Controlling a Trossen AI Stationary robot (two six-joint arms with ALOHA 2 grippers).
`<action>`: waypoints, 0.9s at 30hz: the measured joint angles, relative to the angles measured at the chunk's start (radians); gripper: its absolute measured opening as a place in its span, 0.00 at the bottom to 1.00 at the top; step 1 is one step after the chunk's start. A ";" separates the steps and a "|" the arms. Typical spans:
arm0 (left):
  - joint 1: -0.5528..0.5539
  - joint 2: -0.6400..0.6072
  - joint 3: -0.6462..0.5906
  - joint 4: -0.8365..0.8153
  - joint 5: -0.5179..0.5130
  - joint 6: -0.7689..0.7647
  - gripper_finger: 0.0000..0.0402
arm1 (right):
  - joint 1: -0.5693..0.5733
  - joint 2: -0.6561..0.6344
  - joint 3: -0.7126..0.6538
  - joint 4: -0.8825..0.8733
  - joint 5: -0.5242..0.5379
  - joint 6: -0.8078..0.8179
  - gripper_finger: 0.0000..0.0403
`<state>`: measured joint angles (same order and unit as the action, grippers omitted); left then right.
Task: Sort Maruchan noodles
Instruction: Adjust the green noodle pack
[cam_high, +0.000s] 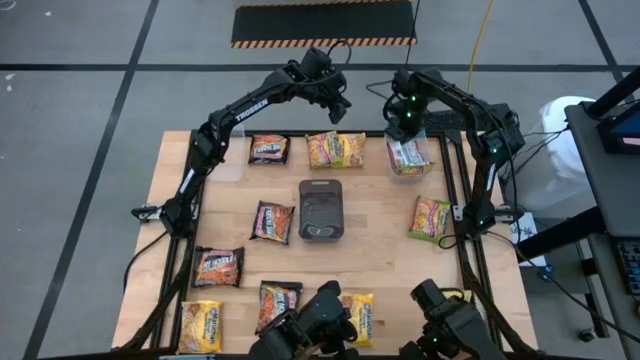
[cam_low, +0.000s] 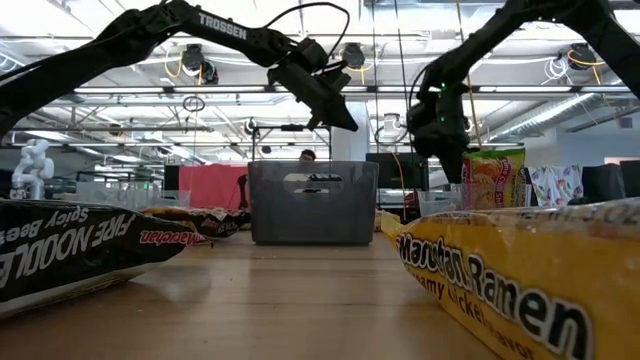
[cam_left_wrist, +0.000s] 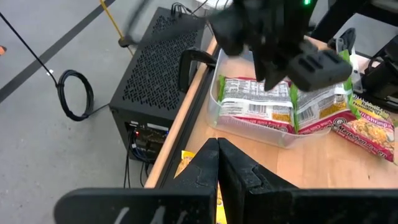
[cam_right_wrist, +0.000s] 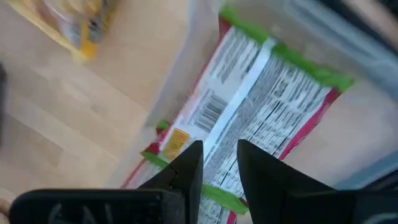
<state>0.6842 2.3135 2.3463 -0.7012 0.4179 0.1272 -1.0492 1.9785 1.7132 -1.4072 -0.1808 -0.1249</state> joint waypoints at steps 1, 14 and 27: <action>0.000 0.000 0.000 0.000 0.000 0.000 0.01 | 0.000 0.000 -0.021 0.010 0.000 -0.007 0.23; 0.000 0.000 0.000 0.001 0.000 0.000 0.01 | 0.047 -0.001 -0.171 0.176 0.166 -0.126 0.23; 0.000 0.000 0.000 0.001 0.001 0.000 0.01 | 0.077 -0.001 -0.180 0.190 0.098 -0.149 0.23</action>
<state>0.6842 2.3135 2.3463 -0.7002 0.4187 0.1268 -0.9722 1.9778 1.5330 -1.2169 -0.0823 -0.2741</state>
